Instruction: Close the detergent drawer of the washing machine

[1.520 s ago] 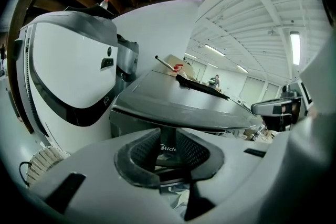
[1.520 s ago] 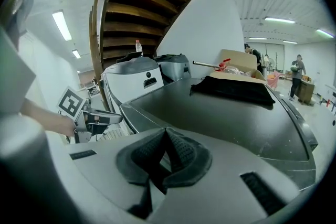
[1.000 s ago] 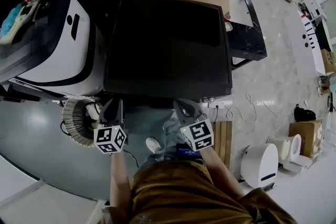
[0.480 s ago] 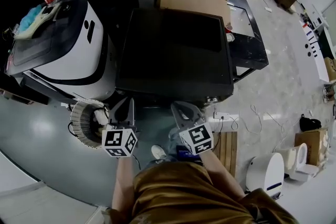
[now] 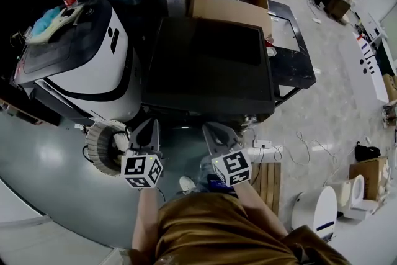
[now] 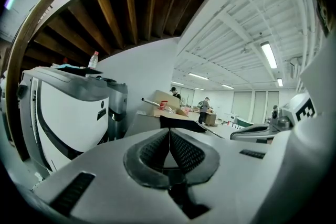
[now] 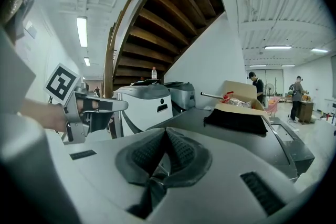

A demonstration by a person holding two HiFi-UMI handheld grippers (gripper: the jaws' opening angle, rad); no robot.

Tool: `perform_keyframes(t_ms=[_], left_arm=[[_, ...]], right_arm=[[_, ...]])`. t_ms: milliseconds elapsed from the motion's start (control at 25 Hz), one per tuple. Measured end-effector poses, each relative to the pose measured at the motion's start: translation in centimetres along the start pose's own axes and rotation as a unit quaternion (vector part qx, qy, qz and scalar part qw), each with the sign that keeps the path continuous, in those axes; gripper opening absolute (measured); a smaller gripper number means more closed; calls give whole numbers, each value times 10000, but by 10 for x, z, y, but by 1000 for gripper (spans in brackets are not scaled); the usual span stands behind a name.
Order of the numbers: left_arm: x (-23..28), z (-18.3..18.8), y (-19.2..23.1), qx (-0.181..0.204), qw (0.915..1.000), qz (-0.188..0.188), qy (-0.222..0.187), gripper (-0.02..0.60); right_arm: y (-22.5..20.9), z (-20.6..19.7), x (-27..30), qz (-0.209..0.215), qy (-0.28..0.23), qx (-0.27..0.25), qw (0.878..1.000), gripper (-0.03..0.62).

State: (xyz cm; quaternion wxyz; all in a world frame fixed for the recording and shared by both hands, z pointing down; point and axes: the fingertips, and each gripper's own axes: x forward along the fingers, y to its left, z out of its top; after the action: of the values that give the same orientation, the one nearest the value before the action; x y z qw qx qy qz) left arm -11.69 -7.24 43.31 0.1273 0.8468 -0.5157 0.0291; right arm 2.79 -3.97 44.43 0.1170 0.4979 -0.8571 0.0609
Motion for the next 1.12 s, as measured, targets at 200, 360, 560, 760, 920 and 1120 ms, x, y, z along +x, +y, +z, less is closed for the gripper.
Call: perform_keyframes(t_ms=[200,360,560,760,920,1120], left_arm=[[-7,1,-5,100,9999,-43,6,28],[-11,2,-4,42,10000,-21,-46,28],[-12,-1,-3,-57,9999,-26,-78,28],[-15,0,-1,-144,9998,4,-133,28],[-16,-1,-1,-274,9995,27,-166,28],[-20,-4,1,-326,9993,110,-135,28]], right_arm=[[7,3,-7,-18,-61,-22,10000,12],[9,6,-10,-30,-102,-121,9999,12],[8,4,-15,-80,-87,-197,9997,12],[1,1,-23,-171,-73,-198,9996,12],[-1,1,-26,-169,-94,-159,9997,12],[3,0,-26,-96,-90,-176,9998,12]])
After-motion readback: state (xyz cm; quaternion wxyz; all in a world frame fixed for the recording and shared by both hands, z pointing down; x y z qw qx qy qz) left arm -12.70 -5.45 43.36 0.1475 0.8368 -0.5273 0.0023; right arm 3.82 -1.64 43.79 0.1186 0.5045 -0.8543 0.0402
